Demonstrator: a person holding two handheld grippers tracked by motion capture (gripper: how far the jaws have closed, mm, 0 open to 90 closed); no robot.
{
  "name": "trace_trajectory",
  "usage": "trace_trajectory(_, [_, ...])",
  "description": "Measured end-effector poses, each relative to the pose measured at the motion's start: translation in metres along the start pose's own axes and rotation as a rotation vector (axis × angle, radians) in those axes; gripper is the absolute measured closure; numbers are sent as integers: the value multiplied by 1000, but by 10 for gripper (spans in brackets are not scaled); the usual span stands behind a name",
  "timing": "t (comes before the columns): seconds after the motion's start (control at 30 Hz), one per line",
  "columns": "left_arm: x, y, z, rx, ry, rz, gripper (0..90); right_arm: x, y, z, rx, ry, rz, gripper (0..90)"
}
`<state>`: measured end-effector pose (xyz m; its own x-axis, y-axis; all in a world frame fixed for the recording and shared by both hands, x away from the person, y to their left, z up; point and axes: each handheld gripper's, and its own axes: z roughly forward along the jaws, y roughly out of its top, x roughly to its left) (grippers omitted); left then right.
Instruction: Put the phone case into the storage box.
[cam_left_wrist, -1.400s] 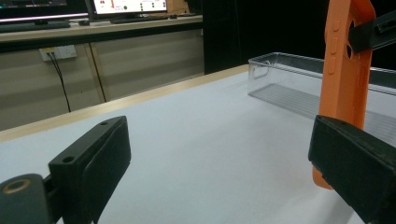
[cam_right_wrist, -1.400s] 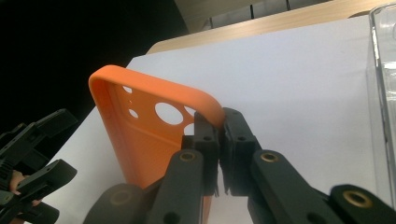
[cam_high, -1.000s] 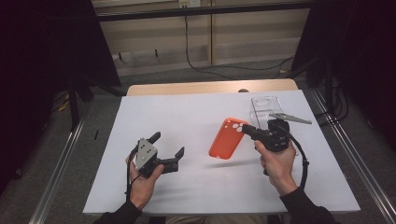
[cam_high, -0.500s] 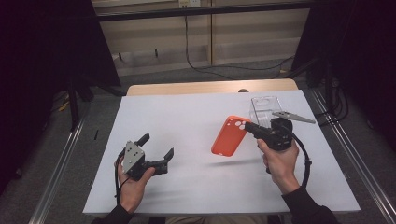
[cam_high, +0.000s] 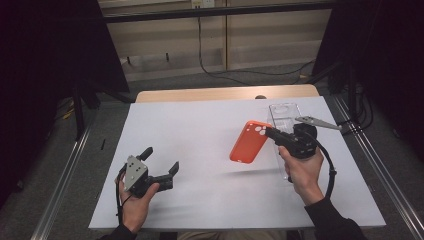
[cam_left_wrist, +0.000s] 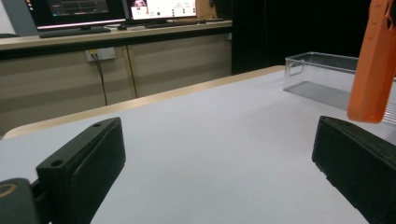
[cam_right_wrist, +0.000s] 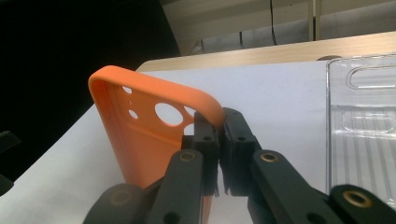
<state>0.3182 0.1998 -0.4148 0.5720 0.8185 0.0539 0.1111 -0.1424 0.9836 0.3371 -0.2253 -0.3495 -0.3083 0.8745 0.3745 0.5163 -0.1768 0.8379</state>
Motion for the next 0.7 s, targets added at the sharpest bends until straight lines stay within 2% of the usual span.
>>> trace_trajectory(0.17, [4, -2, -6, 2, 7, 7, 26, -2, 2, 0, -3, -8, -11, 855])
trace_trajectory(0.2, [5, -4, -7, 9, 5, 19, 26, -3, 3, 0, -5, -11, -11, 856])
trace_trajectory(0.33, [10, -10, -8, 10, 26, -22, 26, -5, 6, 0, -16, -19, -19, 856])
trace_trajectory(0.43, [14, -11, -8, 7, 18, -16, 26, -7, 7, 1, -24, -23, -19, 856])
trace_trajectory(0.57, [15, -11, -10, -11, 43, -31, 28, -10, 9, 1, -33, -25, -22, 856])
trace_trajectory(0.7, [16, -13, -10, -2, 54, -36, 29, -12, 11, -1, -43, -28, -27, 855])
